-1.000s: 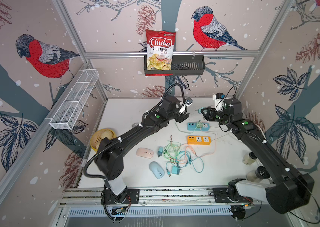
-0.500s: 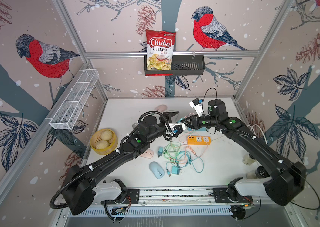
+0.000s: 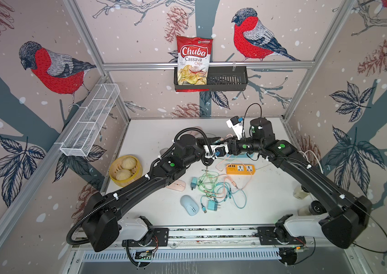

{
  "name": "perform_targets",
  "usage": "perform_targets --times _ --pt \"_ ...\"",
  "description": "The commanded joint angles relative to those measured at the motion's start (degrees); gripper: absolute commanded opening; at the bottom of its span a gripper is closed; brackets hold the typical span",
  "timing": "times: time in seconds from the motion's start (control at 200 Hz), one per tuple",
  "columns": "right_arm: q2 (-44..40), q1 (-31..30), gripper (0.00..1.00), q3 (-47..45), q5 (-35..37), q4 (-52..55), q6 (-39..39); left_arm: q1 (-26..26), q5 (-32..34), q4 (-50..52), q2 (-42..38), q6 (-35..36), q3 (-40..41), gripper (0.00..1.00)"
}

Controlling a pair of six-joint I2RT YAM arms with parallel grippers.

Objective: Unplug the wireless mouse
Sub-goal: Remove the plug from the socket, then remove the power cord from the plug.

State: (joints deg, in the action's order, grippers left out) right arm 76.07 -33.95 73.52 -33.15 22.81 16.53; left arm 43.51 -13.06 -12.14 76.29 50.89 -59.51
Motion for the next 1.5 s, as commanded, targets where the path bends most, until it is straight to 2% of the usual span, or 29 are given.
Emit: perform_targets --times 0.0,0.085,0.19,0.26,0.315,0.445,0.545,0.581,0.631,0.676,0.711,0.756,0.886,1.026,1.206,1.491 --pt "-0.7 -0.2 0.16 0.1 -0.4 0.2 -0.3 -0.1 3.5 0.4 0.6 -0.9 -1.1 0.31" --pt "-1.7 -0.3 0.15 -0.1 -0.2 -0.5 0.0 -0.1 3.9 1.8 1.5 -1.1 -2.1 0.32" --pt "-2.6 -0.5 0.15 0.1 -0.8 -1.0 0.2 -0.1 4.8 1.9 2.1 -2.4 -2.5 0.47" --pt "-2.8 -0.5 0.15 0.1 -0.9 -0.9 0.1 -0.1 5.2 2.4 2.5 -2.8 -3.0 0.47" --pt "-2.9 -0.7 0.15 0.1 -0.9 -0.8 0.1 -0.1 5.2 2.8 2.8 -3.1 -3.5 0.41" --pt "-2.9 -0.8 0.15 -0.4 -0.9 -0.7 0.0 -0.1 4.8 4.3 3.2 -3.3 -4.7 0.01" --pt "-2.7 -0.8 0.16 -0.8 -0.2 -0.5 -0.1 -0.1 4.2 3.8 2.7 -3.3 -4.7 0.0" --pt "-2.7 -0.7 0.23 -0.9 0.1 -0.4 -0.2 -0.1 4.1 3.8 2.5 -3.3 -4.6 0.0" --pt "-2.8 -0.5 0.47 -0.9 0.7 -0.1 -0.4 -0.2 4.5 3.9 2.3 -3.0 -4.4 0.0" --pt "-3.0 0.1 0.63 -0.7 1.1 0.5 -0.8 -0.4 5.1 4.6 2.3 -2.5 -4.4 0.0" --pt "-3.3 0.8 0.66 -0.4 0.9 1.1 -1.3 -0.8 5.2 5.7 2.1 -2.3 -4.3 0.0" --pt "-3.8 2.0 0.65 -0.2 0.5 2.2 -1.9 -1.7 4.6 7.1 1.7 -2.1 -4.0 0.0" --pt "-5.5 4.7 0.54 -0.8 -2.7 3.3 -3.1 -4.2 1.7 8.2 -1.1 -3.4 -1.5 0.0" --pt "-5.9 4.4 0.41 -2.3 -7.1 0.4 -1.7 -4.7 1.4 8.5 -2.4 -4.1 -0.2 0.0" --pt "-4.9 3.1 0.29 -1.6 -7.8 -1.5 -0.9 -4.7 1.2 9.4 -2.0 -4.2 -0.6 0.0" --pt "-2.7 1.7 0.29 -1.6 -7.8 -3.5 0.2 -4.4 0.0 10.0 -1.5 -4.4 -1.2 0.0"
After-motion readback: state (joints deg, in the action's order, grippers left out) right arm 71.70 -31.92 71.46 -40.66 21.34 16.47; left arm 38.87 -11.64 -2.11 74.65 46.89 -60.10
